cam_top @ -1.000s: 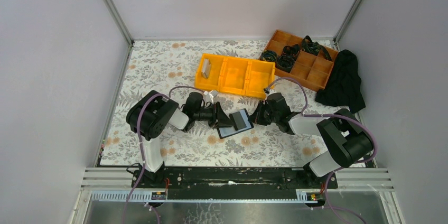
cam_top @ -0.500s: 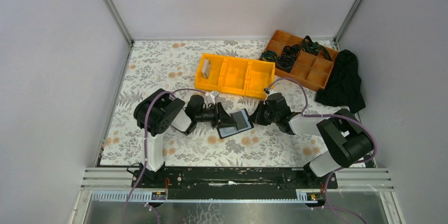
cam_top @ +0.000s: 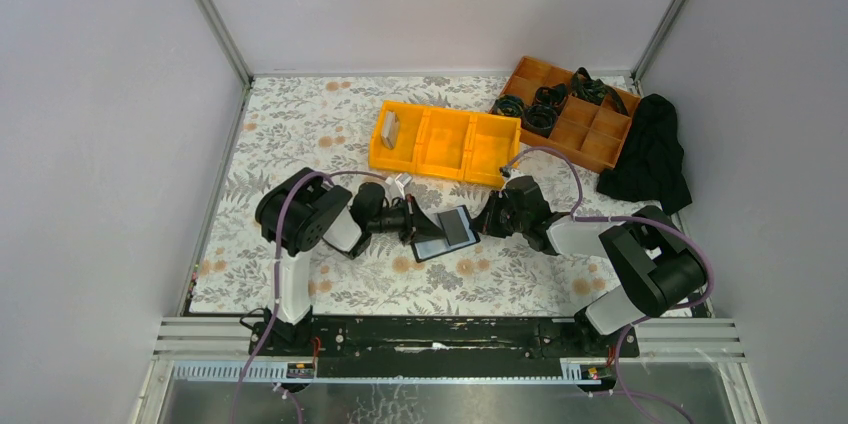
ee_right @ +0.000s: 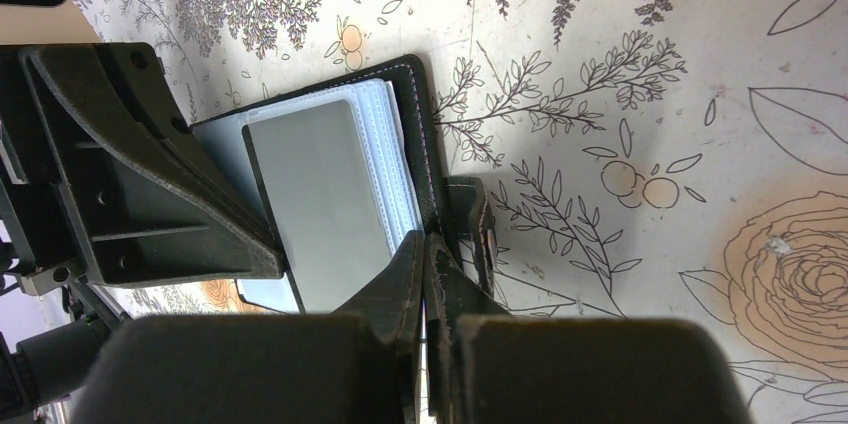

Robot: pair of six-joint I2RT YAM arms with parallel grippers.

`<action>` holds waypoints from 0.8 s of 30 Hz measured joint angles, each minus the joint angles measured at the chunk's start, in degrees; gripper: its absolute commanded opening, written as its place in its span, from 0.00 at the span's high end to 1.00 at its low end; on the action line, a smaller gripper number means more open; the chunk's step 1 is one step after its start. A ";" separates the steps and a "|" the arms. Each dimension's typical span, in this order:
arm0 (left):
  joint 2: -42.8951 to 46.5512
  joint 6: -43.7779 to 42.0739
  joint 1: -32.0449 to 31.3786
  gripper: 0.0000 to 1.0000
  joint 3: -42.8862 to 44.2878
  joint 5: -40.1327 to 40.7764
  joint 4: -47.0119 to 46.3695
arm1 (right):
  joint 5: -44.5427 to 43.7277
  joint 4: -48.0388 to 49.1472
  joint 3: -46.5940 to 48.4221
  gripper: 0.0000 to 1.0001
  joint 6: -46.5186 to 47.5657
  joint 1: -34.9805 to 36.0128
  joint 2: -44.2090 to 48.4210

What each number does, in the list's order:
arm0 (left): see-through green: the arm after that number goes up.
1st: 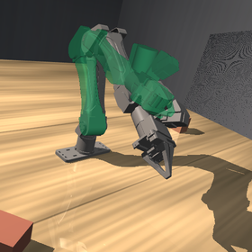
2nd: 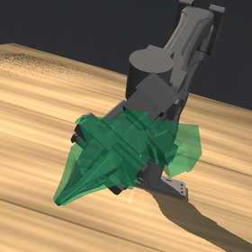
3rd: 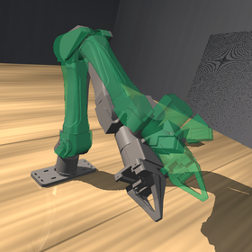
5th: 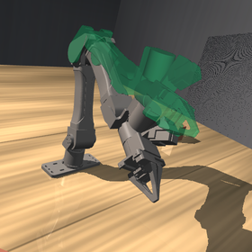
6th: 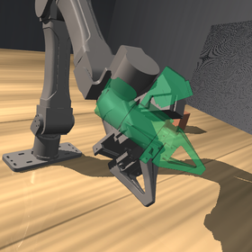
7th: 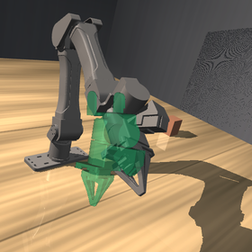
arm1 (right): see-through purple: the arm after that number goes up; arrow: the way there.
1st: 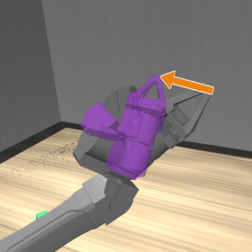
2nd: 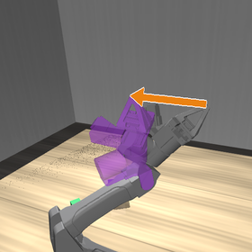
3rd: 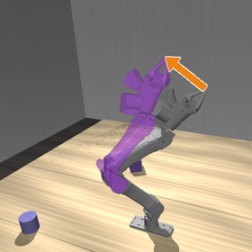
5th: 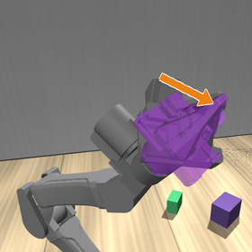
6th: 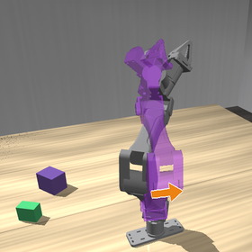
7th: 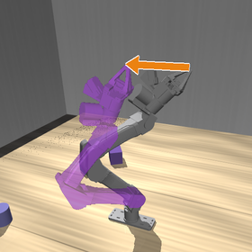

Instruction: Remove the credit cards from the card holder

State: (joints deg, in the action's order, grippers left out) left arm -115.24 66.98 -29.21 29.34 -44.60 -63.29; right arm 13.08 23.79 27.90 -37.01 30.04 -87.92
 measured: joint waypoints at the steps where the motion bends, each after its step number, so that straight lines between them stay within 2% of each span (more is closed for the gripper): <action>1: 0.04 -0.02 0.00 1.00 -0.11 0.02 -0.04 | 0.00 0.00 0.00 1.00 0.00 0.00 0.00; 12: 7.72 -5.95 2.78 1.00 -3.34 1.29 7.65 | 0.09 0.02 0.00 1.00 0.00 -0.52 0.00; 24: 12.17 -7.78 3.41 1.00 -7.39 1.66 9.49 | 0.15 0.04 0.00 1.00 0.00 -1.40 -0.04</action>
State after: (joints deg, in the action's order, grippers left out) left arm -103.07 59.20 -25.80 21.96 -42.94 -53.80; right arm 13.23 23.83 27.90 -37.01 28.64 -87.96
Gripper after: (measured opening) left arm 0.009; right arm 0.011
